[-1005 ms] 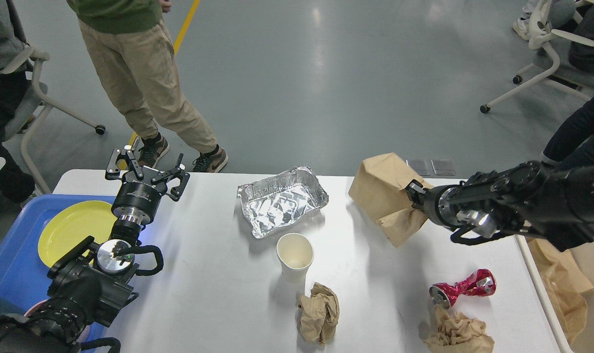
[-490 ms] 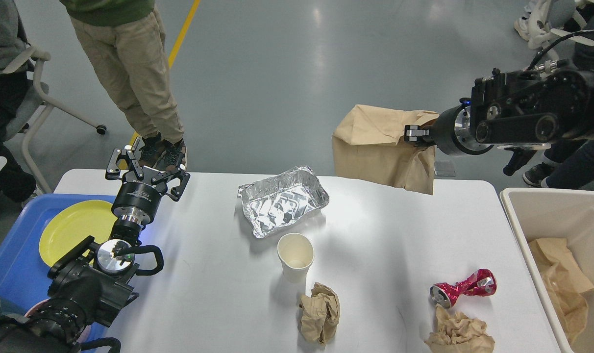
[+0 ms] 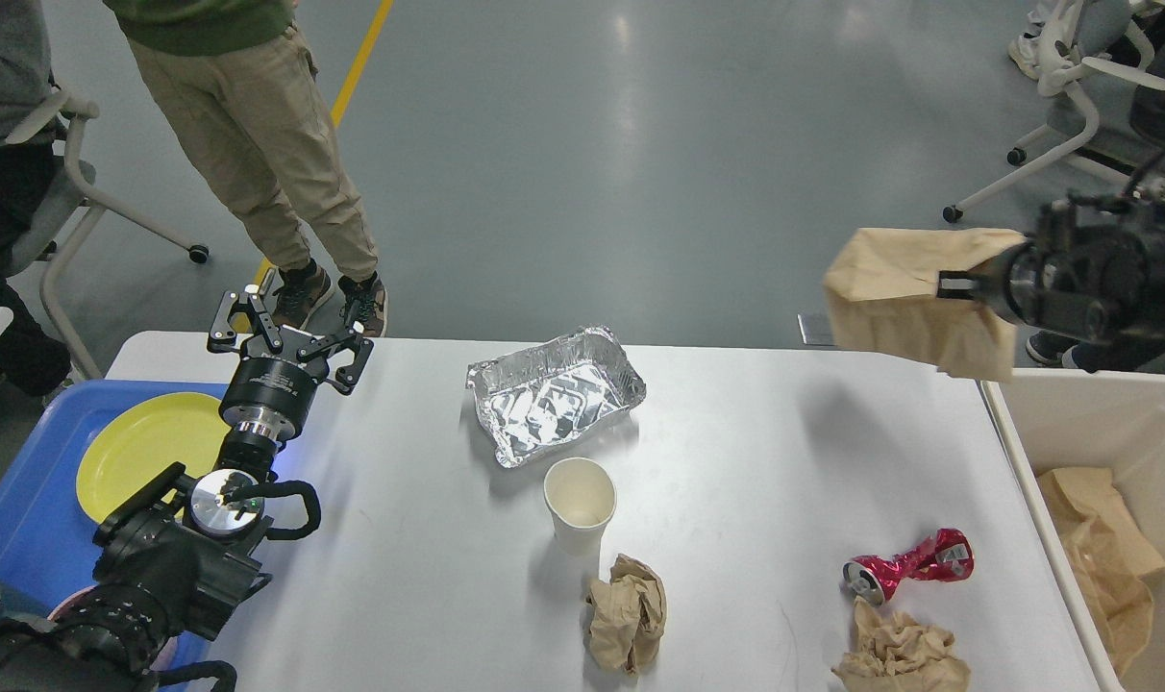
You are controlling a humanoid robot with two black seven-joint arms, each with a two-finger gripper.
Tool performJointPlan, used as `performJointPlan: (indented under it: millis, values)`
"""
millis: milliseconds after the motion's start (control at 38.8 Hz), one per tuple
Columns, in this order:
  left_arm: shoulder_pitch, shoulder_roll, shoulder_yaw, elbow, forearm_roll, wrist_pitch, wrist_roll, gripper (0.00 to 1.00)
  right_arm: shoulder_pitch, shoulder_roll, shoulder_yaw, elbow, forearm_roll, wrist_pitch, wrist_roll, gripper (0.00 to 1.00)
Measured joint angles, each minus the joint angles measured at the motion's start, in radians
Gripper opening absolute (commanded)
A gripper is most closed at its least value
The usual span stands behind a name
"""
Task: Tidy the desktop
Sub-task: 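Lift the paper bag with the right gripper and drop it into the white bin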
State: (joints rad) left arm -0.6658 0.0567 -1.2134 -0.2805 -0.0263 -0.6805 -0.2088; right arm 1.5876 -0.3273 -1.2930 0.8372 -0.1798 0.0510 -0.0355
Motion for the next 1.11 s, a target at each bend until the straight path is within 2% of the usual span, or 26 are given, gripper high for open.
performJointPlan:
  millis: [52,77,180,283,335,438,464,490,515,541,567,825,1108]
  values:
    - [0.000,0.000,0.000,0.000,0.000,0.000,0.000,0.96,-0.082,-0.023,-0.002,-0.101,0.020,0.000,-0.005,0.00]
    - [0.000,0.000,0.000,0.000,0.000,0.000,0.000,0.96,-0.172,-0.038,-0.003,-0.211,0.056,0.000,-0.016,0.00]
    - [0.000,0.000,0.000,0.000,0.000,0.001,0.000,0.96,-0.368,-0.051,-0.003,-0.452,0.165,0.000,-0.052,0.00]
    - [0.000,0.000,0.000,0.000,0.000,0.001,0.000,0.96,-0.601,-0.060,-0.004,-0.713,0.310,0.002,-0.113,0.00]
    - [0.000,0.000,0.000,0.000,0.000,0.001,0.000,0.96,-0.726,-0.054,-0.001,-0.835,0.388,0.002,-0.165,0.00]
    - [0.000,0.000,0.000,0.000,0.000,0.001,0.000,0.96,-0.810,-0.038,0.023,-0.888,0.433,-0.018,-0.235,0.00]
    - [0.000,0.000,0.000,0.000,0.000,0.001,0.000,0.96,-0.822,-0.034,0.032,-0.892,0.437,-0.027,-0.248,0.28]
    - [0.000,0.000,0.000,0.000,0.000,0.001,0.000,0.96,-0.837,-0.030,0.044,-0.895,0.440,-0.038,-0.262,0.90]
    - [0.000,0.000,0.000,0.000,0.000,0.001,0.000,0.96,-0.848,-0.027,0.052,-0.897,0.441,-0.045,-0.270,1.00]
    - [0.000,0.000,0.000,0.000,0.000,0.001,0.000,0.96,-0.858,-0.025,0.060,-0.898,0.442,-0.050,-0.276,0.92]
    - [0.000,0.000,0.000,0.000,0.000,0.001,0.000,0.96,-0.871,-0.022,0.067,-0.899,0.442,-0.054,-0.281,1.00]
    - [0.000,0.000,0.000,0.000,0.000,0.000,0.000,0.96,-0.911,-0.016,0.092,-0.899,0.450,-0.059,-0.287,1.00]
    - [0.000,0.000,0.000,0.000,0.000,0.000,0.000,0.96,-0.878,0.004,0.092,-0.888,0.451,-0.059,-0.287,1.00]
